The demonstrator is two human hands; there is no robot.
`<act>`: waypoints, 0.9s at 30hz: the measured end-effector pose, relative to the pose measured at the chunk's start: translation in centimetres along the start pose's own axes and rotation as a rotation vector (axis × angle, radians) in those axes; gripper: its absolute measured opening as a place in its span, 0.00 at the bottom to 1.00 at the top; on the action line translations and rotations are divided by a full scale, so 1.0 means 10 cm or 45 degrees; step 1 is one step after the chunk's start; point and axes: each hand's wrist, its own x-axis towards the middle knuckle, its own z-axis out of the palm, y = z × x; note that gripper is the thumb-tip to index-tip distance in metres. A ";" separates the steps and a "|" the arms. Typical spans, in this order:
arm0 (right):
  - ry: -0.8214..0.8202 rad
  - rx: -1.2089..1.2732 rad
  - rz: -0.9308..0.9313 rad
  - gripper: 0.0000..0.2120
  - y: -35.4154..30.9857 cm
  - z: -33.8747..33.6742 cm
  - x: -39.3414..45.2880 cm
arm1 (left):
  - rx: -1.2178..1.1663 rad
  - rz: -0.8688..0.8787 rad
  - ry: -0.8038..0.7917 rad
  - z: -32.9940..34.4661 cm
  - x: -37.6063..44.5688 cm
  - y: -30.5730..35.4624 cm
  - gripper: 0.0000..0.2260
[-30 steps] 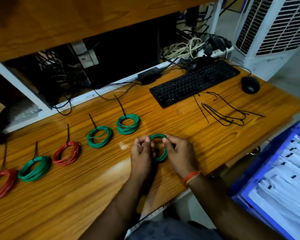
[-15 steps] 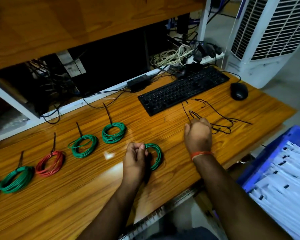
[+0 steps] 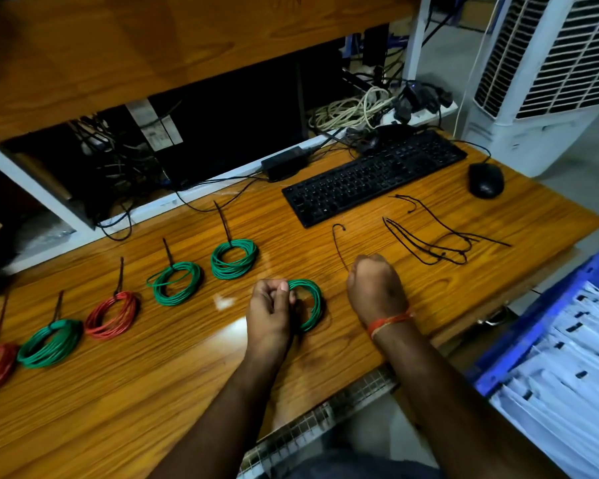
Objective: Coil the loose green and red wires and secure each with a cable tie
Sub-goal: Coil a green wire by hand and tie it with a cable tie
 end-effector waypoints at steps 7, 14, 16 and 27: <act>0.006 -0.010 -0.351 0.07 0.16 -0.06 -0.07 | -0.087 -0.035 0.087 -0.03 -0.01 -0.01 0.05; -0.048 0.013 -0.035 0.13 -0.01 -0.11 -0.08 | -0.045 -0.029 0.078 -0.05 0.00 -0.01 0.03; 0.007 0.009 -0.040 0.17 -0.10 -0.11 -0.04 | -0.050 -0.037 0.090 -0.06 -0.01 0.00 0.04; 0.077 0.511 -0.326 0.08 -0.30 0.01 0.08 | -0.098 -0.031 0.164 -0.04 -0.02 0.02 0.04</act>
